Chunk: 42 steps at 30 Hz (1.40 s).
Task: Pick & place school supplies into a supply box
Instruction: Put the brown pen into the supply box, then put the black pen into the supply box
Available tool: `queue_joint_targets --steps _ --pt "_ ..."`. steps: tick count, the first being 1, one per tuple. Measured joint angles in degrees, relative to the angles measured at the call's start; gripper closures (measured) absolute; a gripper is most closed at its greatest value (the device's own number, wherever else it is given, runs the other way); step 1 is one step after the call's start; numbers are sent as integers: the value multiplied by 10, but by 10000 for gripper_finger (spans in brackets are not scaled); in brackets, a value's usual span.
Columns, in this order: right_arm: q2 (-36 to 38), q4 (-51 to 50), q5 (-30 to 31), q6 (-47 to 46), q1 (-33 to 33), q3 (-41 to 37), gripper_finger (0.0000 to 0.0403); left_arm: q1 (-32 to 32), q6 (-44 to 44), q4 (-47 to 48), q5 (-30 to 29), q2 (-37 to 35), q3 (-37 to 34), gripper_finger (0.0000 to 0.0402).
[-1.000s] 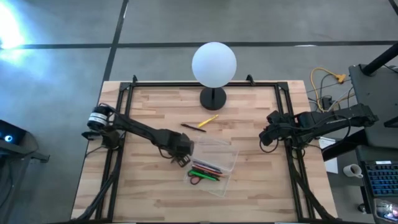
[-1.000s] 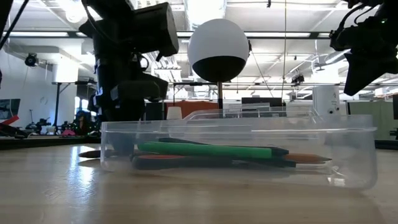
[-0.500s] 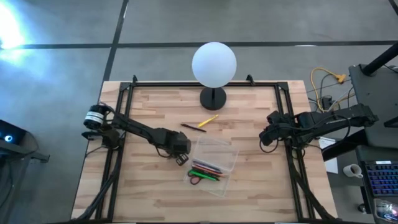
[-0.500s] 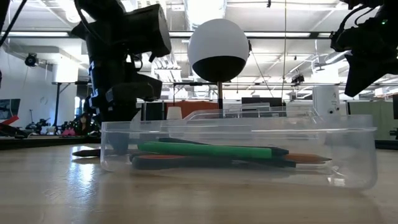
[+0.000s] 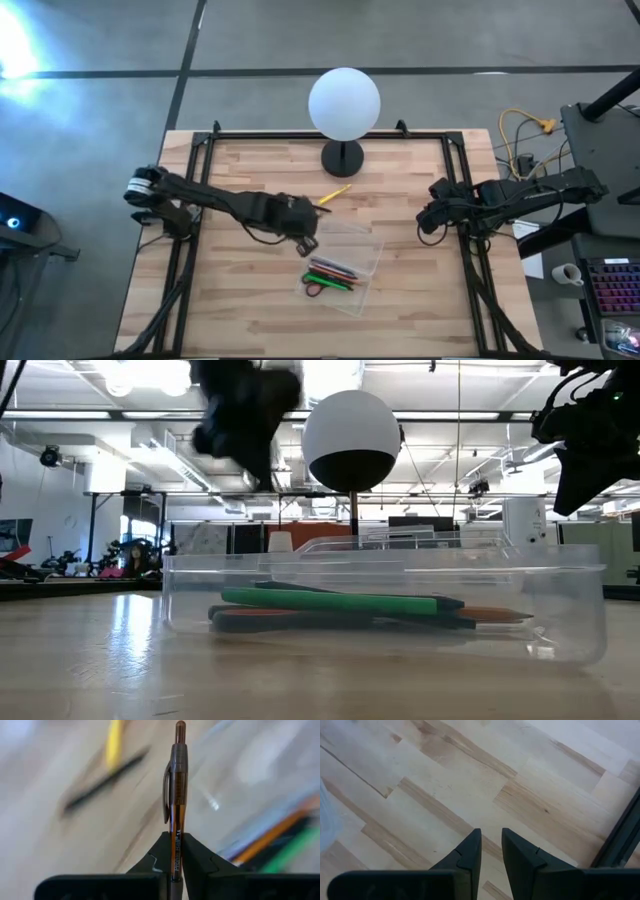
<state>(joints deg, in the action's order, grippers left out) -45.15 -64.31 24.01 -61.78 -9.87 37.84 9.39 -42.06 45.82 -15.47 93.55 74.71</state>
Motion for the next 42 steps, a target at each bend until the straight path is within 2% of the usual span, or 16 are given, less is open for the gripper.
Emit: queue_joint_targets --steps 2,5,12,17,20,28,30,34,35,39,42 --pt "0 0 0 0 0 0 335 17 64 -18 3 11 55 395" --pt "0 0 0 3 0 0 335 42 150 -39 40 56 134 395" --pt "0 0 0 7 0 -3 335 86 296 41 113 220 287 395" --pt "0 -1 -12 10 0 -5 335 104 352 59 158 300 341 393" --pt "1 -2 -24 24 0 -7 335 105 349 59 160 316 349 368" --pt "1 -2 -31 36 0 -9 335 103 343 69 157 305 348 261" --pt "1 -3 -31 38 0 -9 335 103 339 102 129 292 348 248" --pt "2 -2 -30 49 0 -9 335 89 334 177 -6 240 347 242" --pt "2 -2 -30 52 0 -9 335 78 348 191 -21 227 345 243" --pt "2 -2 -23 54 0 -9 335 5 393 224 -11 190 308 258" --pt "2 -2 -19 54 0 -9 335 -60 457 208 17 161 258 275"
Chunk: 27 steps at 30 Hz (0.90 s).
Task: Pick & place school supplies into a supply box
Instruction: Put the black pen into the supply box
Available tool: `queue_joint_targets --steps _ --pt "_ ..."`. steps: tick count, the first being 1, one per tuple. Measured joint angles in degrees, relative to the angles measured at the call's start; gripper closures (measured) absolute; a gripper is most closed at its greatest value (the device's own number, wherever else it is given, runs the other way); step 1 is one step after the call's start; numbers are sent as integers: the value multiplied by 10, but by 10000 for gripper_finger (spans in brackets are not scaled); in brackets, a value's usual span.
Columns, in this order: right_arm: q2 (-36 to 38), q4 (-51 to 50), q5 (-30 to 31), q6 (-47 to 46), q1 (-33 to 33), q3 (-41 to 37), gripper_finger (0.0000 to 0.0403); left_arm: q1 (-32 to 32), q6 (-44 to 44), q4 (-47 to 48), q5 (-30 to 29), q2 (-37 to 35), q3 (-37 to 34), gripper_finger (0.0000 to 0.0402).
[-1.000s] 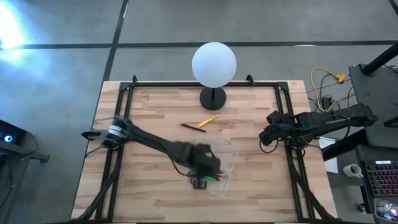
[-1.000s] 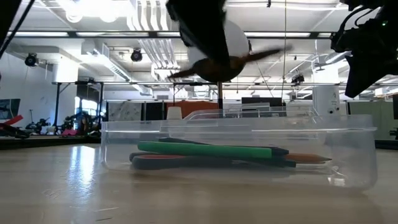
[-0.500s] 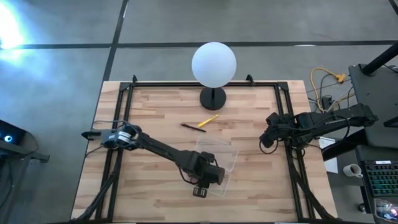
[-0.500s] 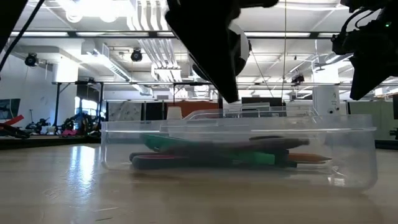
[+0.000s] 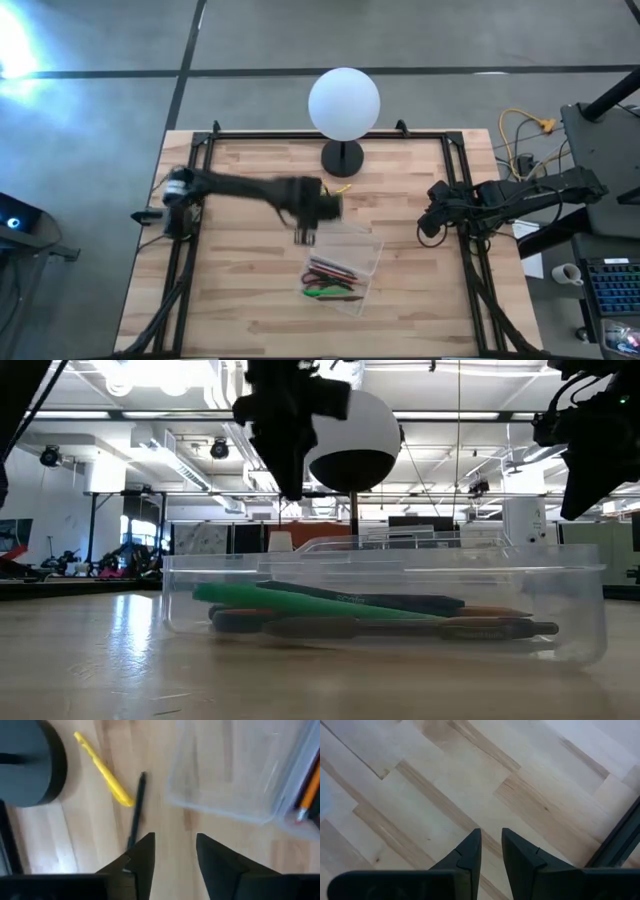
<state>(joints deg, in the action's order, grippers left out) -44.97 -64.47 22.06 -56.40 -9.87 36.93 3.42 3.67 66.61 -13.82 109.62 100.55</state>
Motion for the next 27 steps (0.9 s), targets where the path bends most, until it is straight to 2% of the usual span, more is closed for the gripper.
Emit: queue_joint_targets --steps 3,5,11,23,27 --pt "0 0 0 -1 0 0 335 -64 89 -54 88 -32 -62 287" --pt "0 0 0 -4 0 0 335 -94 135 -90 112 -37 -108 289" --pt "0 0 0 -29 0 0 335 -121 222 -193 118 -41 -189 290" --pt "-1 4 24 -66 0 0 335 -183 227 -283 120 -28 -247 290" --pt "-1 6 24 -67 0 0 335 -194 227 -284 126 -28 -261 276"
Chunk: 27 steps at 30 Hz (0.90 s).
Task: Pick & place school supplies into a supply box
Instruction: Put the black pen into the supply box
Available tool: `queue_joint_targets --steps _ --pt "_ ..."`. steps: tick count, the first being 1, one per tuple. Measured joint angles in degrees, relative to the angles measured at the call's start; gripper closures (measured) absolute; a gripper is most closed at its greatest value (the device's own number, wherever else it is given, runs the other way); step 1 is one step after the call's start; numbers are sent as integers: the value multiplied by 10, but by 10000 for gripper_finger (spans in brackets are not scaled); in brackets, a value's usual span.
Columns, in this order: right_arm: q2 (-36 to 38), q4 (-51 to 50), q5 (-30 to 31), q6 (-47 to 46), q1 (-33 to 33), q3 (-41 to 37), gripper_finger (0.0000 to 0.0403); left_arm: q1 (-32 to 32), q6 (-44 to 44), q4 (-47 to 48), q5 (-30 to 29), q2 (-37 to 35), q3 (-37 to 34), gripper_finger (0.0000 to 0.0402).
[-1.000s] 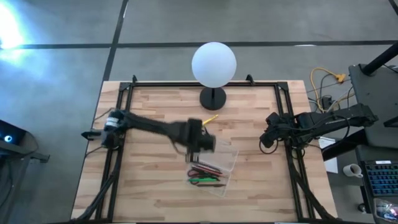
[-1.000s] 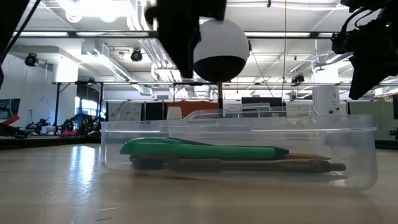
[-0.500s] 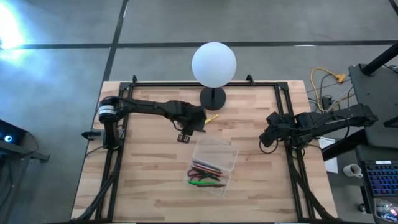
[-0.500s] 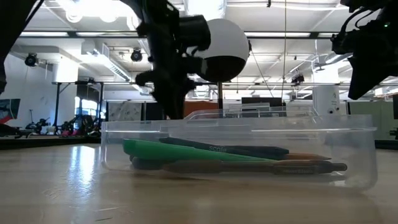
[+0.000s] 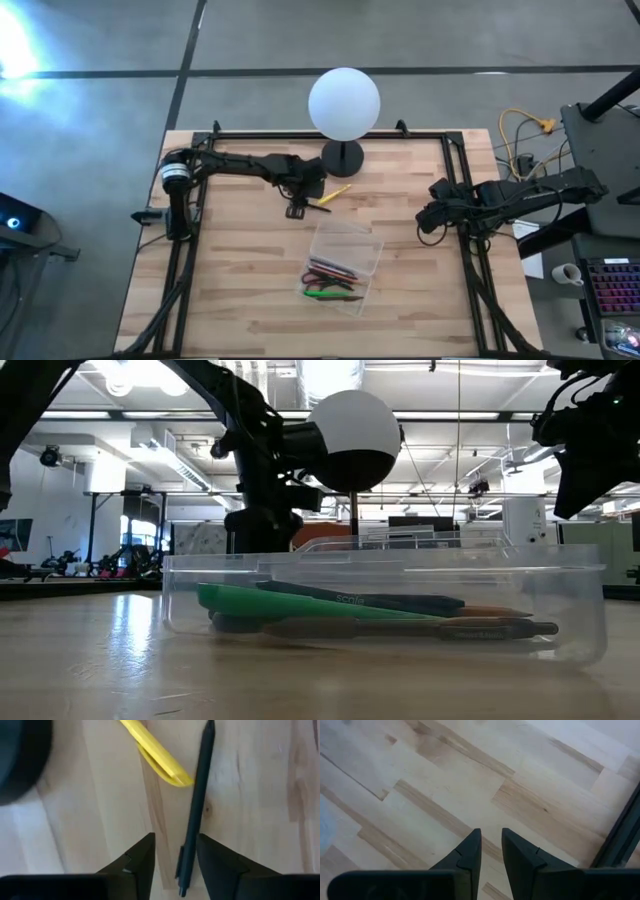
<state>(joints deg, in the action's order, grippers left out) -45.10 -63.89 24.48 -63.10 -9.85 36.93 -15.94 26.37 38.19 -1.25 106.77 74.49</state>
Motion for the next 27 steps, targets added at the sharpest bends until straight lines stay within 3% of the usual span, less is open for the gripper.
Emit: queue_joint_targets --steps 8,13,20,27 --pt "0 0 12 -16 0 0 335 -2 5 -47 10 0 -32 215" --pt "0 0 12 -19 0 0 335 -4 22 -63 22 11 -48 210" --pt "0 2 12 -30 0 0 335 -14 21 -54 40 46 -33 239" --pt "0 2 11 -30 0 0 335 -18 22 -62 63 51 -39 315"
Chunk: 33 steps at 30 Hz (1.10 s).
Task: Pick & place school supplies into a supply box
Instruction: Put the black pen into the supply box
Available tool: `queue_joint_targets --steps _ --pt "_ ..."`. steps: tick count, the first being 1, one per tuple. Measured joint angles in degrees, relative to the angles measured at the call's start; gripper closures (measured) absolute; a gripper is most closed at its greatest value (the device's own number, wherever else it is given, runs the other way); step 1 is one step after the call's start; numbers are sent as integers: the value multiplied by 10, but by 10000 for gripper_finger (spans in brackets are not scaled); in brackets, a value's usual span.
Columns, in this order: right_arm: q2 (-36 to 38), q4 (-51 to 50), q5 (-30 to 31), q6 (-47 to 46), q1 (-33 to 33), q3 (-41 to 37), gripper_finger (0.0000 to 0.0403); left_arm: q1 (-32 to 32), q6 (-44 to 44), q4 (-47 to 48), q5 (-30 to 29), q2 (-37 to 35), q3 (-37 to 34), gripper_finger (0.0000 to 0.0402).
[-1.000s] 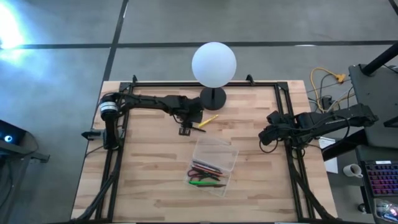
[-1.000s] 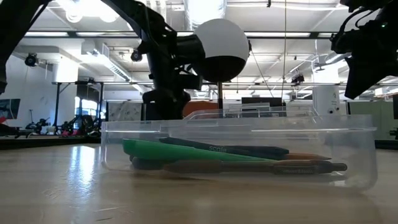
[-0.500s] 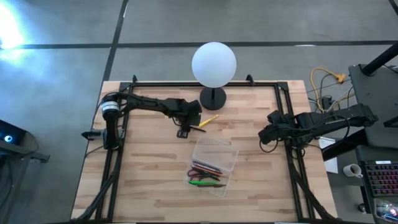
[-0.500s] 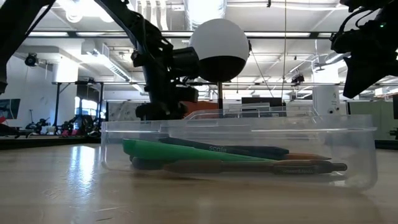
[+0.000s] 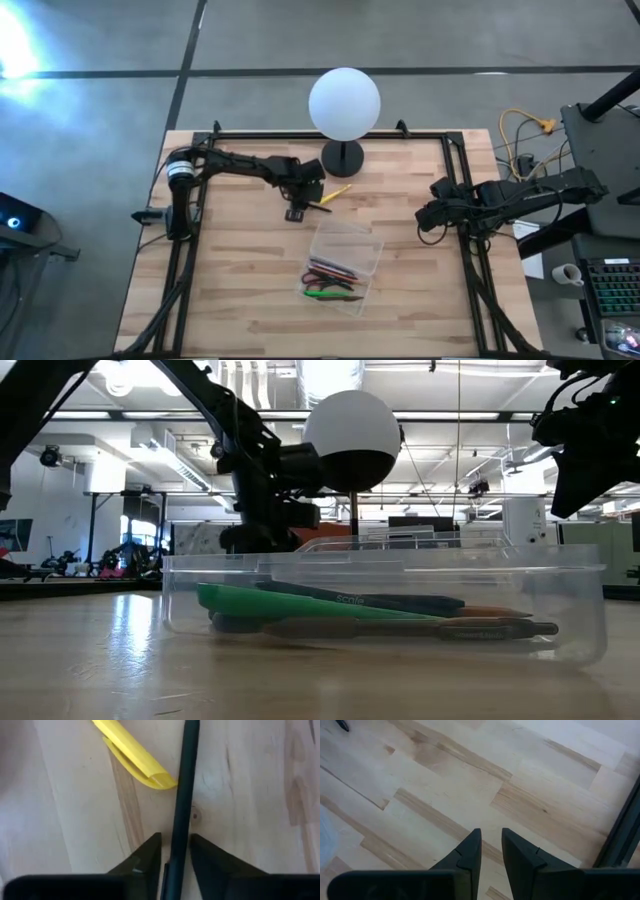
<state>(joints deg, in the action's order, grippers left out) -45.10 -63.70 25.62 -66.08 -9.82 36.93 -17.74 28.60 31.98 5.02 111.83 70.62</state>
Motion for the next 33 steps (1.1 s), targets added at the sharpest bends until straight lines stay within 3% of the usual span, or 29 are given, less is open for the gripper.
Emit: queue_joint_targets --steps 6,14,24,29,33 --pt "0 0 0 1 0 0 335 2 2 -6 -9 1 -20 389" --pt "0 -1 -1 20 0 -1 335 5 -123 39 -38 -15 -10 392" --pt "0 -4 7 33 0 -1 335 4 -330 147 -96 -138 11 393" --pt "0 -4 14 42 0 -1 335 51 -378 107 -86 -205 53 394" --pt "0 -4 14 45 0 -1 335 127 -418 62 -78 -198 106 394"
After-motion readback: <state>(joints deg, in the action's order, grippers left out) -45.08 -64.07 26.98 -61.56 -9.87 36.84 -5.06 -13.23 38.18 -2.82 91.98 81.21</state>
